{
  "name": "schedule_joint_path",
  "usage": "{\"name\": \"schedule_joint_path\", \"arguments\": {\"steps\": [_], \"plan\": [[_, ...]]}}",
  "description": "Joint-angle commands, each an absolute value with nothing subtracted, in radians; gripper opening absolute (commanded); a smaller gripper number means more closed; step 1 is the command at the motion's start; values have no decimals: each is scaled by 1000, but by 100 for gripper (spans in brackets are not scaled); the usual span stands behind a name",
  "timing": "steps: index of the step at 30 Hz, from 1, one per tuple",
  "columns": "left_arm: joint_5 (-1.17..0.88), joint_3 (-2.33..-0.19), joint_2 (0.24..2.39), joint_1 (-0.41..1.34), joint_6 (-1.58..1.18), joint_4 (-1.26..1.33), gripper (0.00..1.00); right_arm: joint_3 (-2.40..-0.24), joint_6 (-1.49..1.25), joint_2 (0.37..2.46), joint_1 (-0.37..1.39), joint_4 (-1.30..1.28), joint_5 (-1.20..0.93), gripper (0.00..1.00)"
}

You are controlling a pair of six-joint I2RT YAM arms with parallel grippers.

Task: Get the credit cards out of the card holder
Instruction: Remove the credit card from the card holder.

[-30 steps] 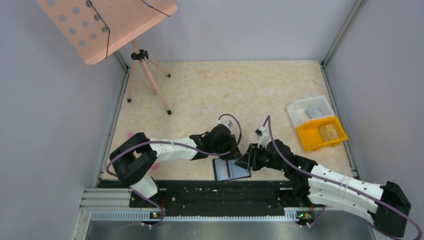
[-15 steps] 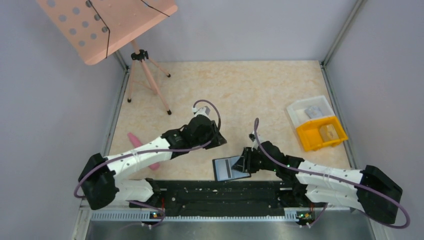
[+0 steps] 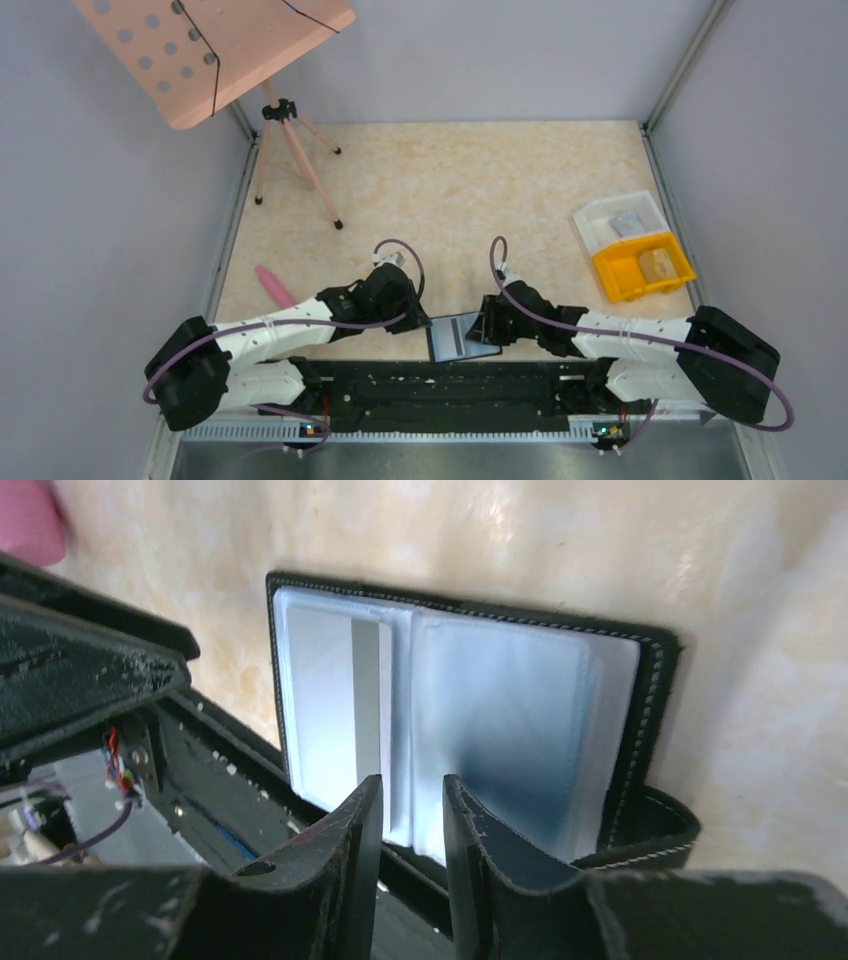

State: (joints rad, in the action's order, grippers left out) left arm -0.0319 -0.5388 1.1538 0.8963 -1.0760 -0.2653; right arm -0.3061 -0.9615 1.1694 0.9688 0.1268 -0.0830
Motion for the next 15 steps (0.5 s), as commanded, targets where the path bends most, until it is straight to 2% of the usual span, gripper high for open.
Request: {"name": "schedule_joint_path", "arguments": {"steps": [1,9,15], "plan": [[-58,-546,1154,896,-1080,-181,34,-421,-938,1137,976,-91,61,28],[-11,-554,1134,896,-1069,-236,34,-554,-939,1160,1018,-119,39,28],[157,-555,1047,896,-1096,-357,41,-684,-988,1294,1103,-238,130,48]]}}
